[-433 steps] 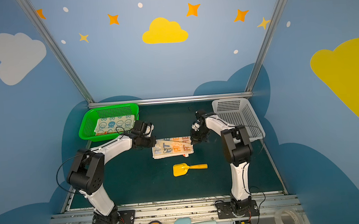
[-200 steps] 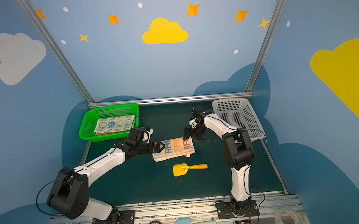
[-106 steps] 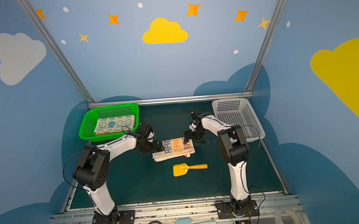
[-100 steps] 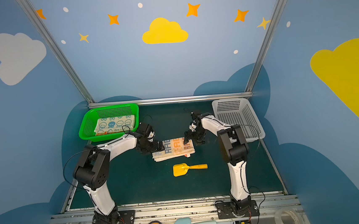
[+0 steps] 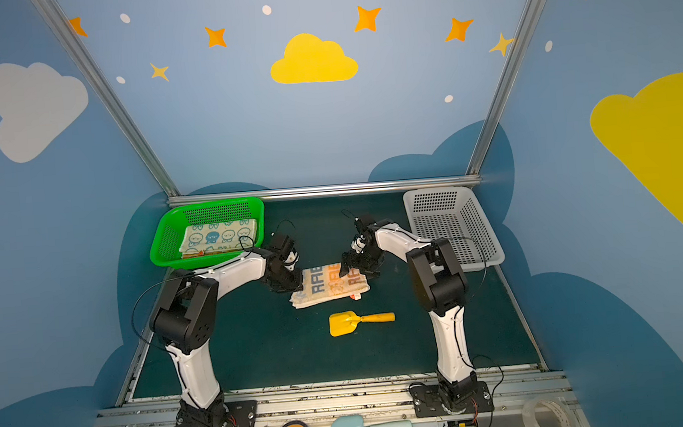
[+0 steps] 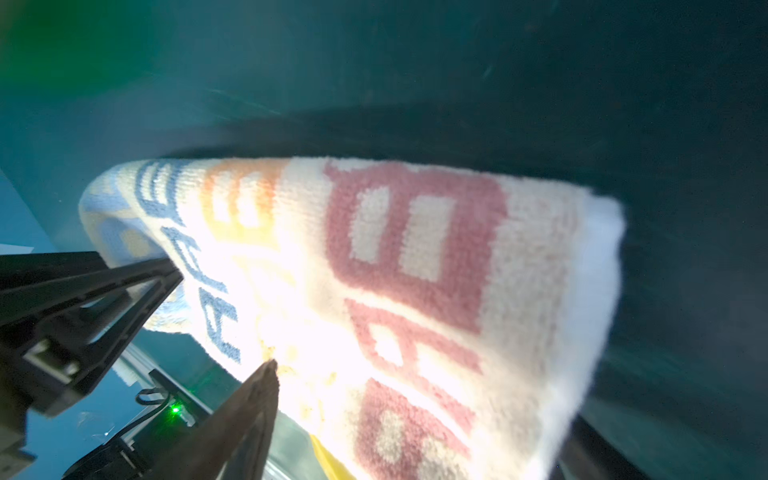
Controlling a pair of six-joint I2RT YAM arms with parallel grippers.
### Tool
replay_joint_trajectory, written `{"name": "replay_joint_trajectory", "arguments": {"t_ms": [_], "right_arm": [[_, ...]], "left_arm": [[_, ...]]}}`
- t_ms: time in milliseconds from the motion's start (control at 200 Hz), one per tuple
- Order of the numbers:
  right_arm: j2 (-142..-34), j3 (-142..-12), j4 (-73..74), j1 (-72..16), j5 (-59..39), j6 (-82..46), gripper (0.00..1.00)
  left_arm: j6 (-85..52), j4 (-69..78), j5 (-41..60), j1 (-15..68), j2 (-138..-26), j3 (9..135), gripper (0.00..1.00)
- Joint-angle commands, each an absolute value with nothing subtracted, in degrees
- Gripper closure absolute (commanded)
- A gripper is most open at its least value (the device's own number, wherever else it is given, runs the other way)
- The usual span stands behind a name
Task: Fold and stack the towels
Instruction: 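Roll the far edge toward the robot with both grippers, folding the towel again, then carry the folded towel into the green basket with the left gripper while the right releases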
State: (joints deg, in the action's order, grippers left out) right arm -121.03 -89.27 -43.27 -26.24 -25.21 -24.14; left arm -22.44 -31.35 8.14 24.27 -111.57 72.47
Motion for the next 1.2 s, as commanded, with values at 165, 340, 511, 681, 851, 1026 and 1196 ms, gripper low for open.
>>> {"name": "replay_joint_trajectory", "arguments": {"t_ms": [165, 340, 511, 681, 851, 1026, 1196], "right_arm": [[-123.13, -91.20, -43.68, -27.43, -28.08, -24.76, 0.16], [-124.43, -101.44, -49.02, -28.29, -27.13, -20.57, 0.15], [-127.87, -116.31, -53.49, -29.84, -27.45, -17.06, 0.14], [-134.05, -131.00, -56.30, -31.16, -29.25, -14.89, 0.14], [-136.05, -134.92, -52.26, -32.34, -32.56, -13.78, 0.13], [-136.26, -134.86, -49.23, -32.61, -32.18, -11.71, 0.13], [-136.32, -134.81, -49.12, -32.26, -31.99, -11.27, 0.13]], "left_arm": [[-18.19, -44.05, 1.36, 25.45, -114.84, 79.32, 0.97], [-9.93, -60.95, -10.60, 23.50, -115.62, 97.76, 0.97], [-1.95, -72.43, -15.48, 17.27, -120.31, 118.37, 0.97], [3.79, -74.83, -13.88, 9.44, -125.58, 133.33, 0.97], [8.15, -72.40, -16.31, 3.05, -130.57, 140.19, 0.97], [15.98, -66.11, -15.91, -2.17, -132.64, 139.46, 0.97], [20.81, -60.48, -16.79, -6.13, -134.49, 139.06, 0.97]]}}
